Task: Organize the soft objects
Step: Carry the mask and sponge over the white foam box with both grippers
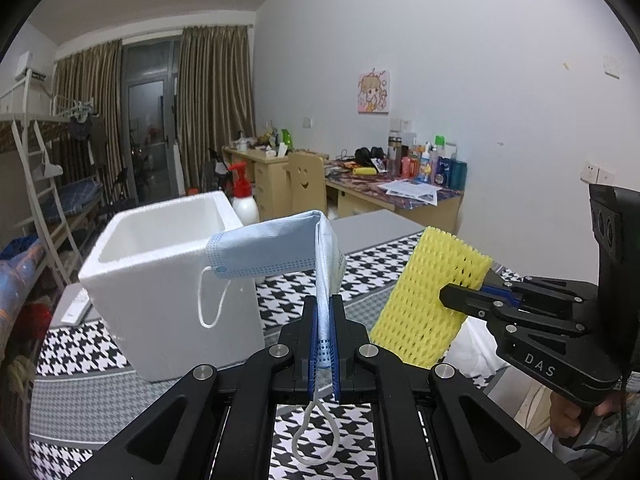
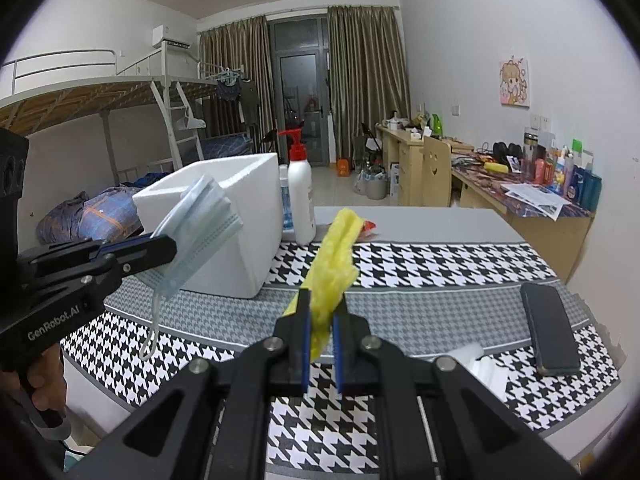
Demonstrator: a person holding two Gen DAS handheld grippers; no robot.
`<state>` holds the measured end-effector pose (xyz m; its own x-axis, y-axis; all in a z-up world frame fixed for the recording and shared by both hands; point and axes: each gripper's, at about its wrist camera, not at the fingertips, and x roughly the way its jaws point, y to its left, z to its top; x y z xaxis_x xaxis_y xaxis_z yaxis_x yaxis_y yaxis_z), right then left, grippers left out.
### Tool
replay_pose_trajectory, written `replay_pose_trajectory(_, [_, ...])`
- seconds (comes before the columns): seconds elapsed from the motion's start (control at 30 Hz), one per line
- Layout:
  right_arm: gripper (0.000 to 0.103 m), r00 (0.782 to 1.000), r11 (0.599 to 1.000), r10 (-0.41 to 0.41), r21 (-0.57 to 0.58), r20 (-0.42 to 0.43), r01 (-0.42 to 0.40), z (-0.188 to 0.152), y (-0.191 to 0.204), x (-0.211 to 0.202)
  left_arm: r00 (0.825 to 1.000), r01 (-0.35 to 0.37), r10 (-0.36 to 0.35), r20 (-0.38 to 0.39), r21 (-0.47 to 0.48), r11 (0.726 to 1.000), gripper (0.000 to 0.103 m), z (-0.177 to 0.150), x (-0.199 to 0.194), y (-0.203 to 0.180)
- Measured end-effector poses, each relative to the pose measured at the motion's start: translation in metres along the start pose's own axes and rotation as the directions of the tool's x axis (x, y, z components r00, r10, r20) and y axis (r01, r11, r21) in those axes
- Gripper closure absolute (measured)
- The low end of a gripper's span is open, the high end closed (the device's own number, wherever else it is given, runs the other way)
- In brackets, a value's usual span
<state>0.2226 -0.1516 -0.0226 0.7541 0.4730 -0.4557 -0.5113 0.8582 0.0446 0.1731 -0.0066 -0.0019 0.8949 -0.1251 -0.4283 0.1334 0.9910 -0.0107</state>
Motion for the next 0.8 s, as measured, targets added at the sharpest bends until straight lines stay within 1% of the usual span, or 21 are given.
replay_pose_trajectory(0.5, [0.091, 0.998, 1.0, -0.005, -0.026, 0.057, 0.007, 0.022, 0.005, -0.005, 0.998, -0.026, 0.024, 0.056, 0.032, 0.999, 0.097, 0.022, -0.004, 0.005])
replay_pose_trajectory(0.8, [0.091, 0.996, 0.999, 0.003, -0.041, 0.085, 0.0, 0.037, 0.009, -0.006, 0.996, -0.035, 0.032, 0.082, 0.032, 0.999, 0.097, 0.035, -0.008, 0.014])
